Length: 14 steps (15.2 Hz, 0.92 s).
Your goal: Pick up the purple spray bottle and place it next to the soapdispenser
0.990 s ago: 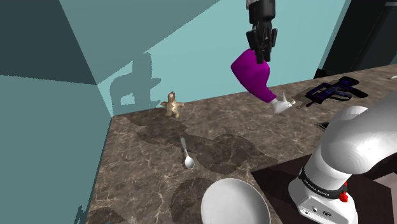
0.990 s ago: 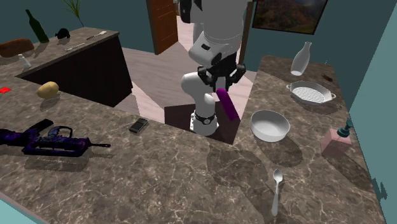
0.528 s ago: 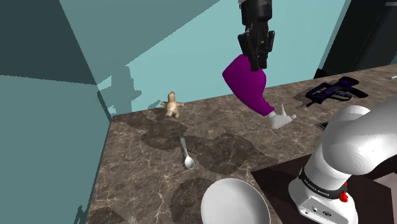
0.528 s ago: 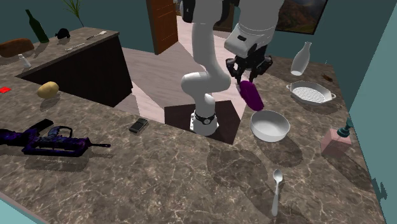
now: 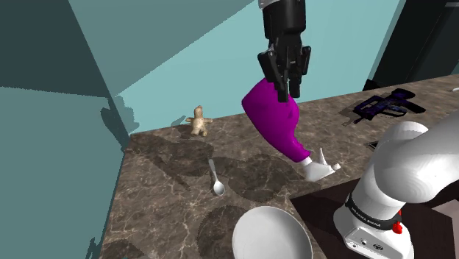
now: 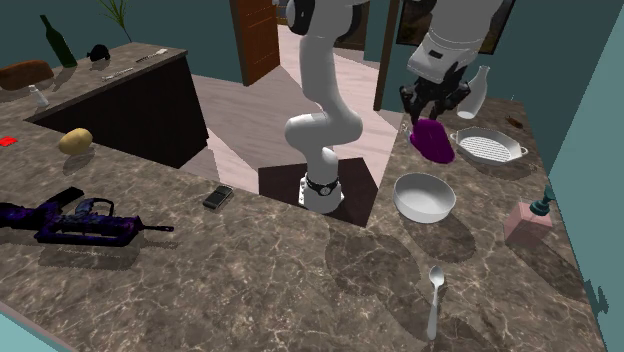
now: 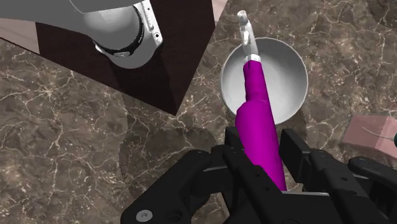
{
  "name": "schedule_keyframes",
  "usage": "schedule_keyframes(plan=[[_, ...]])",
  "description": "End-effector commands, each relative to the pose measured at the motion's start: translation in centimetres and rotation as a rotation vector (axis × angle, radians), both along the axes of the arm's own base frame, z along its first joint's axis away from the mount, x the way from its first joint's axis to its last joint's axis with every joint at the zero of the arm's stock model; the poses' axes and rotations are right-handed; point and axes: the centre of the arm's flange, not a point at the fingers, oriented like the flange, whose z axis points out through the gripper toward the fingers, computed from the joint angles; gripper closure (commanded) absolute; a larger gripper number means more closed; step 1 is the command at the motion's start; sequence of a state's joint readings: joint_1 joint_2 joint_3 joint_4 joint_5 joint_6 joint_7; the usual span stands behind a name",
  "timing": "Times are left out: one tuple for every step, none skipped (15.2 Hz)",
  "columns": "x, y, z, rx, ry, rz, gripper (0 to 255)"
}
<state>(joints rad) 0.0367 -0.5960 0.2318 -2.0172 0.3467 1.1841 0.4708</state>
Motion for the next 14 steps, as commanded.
schedule_keyframes(plan=[[-0.4, 2.5, 0.1, 0.001, 0.000, -0.001, 255], [-0.7, 3.8, 0.1, 0.001, 0.000, -0.001, 255], [-1.0, 5.1, 0.1, 0.001, 0.000, -0.001, 255], [-1.3, 6.4, 0.1, 0.001, 0.000, -0.001, 255], [-1.6, 7.7, 0.1, 0.001, 0.000, -0.001, 255], [-1.9, 8.9, 0.1, 0.001, 0.000, -0.001, 255], [-2.2, 10.2, 0.1, 0.001, 0.000, -0.001, 255], [-2.5, 11.5, 0.1, 0.001, 0.000, -0.001, 255], [-2.8, 12.8, 0.1, 0.001, 0.000, -0.001, 255], [-3.1, 14.1, 0.1, 0.001, 0.000, -0.001, 255], [-3.3, 15.4, 0.1, 0.001, 0.000, -0.001, 255], [-3.6, 16.7, 0.1, 0.001, 0.000, -0.001, 255], [-3.9, 17.9, 0.2, 0.001, 0.000, -0.001, 255], [-4.2, 19.2, 0.2, 0.001, 0.000, -0.001, 255]])
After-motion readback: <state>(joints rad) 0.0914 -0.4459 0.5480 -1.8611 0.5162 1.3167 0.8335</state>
